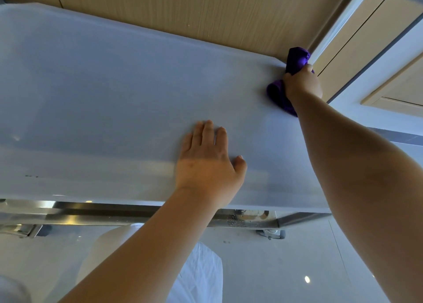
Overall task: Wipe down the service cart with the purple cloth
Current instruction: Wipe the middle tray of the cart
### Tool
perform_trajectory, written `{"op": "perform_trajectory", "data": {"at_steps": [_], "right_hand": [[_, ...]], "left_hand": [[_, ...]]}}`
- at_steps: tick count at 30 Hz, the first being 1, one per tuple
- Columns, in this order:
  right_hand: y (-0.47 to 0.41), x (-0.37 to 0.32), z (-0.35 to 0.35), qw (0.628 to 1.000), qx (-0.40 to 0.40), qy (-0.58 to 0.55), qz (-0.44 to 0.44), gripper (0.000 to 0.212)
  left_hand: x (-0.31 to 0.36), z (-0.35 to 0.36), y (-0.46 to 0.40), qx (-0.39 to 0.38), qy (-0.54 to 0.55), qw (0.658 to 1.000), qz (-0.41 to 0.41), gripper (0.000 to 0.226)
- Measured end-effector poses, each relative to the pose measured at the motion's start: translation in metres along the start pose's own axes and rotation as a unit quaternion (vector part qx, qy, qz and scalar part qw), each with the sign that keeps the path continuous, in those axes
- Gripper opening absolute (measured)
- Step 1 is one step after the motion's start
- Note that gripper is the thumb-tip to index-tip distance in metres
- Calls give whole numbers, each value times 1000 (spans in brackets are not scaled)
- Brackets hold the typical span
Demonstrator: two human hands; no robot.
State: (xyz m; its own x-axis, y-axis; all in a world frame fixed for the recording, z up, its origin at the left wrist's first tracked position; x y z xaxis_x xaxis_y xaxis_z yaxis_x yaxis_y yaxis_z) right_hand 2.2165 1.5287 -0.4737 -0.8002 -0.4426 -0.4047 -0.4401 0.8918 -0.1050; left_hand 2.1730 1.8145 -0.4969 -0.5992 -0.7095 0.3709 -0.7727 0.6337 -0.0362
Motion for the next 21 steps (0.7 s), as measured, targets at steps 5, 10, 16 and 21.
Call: {"op": "perform_trajectory", "data": {"at_steps": [5, 10, 16, 21], "right_hand": [[10, 11, 2, 999, 21, 20, 15, 53], [21, 25, -1, 999, 38, 4, 24, 51], [60, 50, -18, 998, 55, 2, 29, 49], [105, 66, -34, 998, 47, -14, 29, 44]], "left_hand": [[-1, 1, -1, 1, 3, 1000, -1, 62], [0, 1, -3, 4, -2, 1000, -1, 61], [4, 2, -5, -3, -25, 1000, -1, 60], [4, 4, -7, -18, -35, 999, -6, 59]]}}
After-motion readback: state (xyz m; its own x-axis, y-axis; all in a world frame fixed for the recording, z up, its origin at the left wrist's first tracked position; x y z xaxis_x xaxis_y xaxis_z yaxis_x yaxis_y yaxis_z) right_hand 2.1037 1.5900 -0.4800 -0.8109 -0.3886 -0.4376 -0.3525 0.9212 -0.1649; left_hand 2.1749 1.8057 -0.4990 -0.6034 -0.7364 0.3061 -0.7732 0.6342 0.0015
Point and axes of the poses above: each hand's wrist, its own y-axis away from the middle knuckle, its own z-axis out of the palm, x = y × z, the point moved 4 cm from there along -y, towards the middle knuckle, and after that the axes turned 1 degree about -y, right-handed, at the moved point
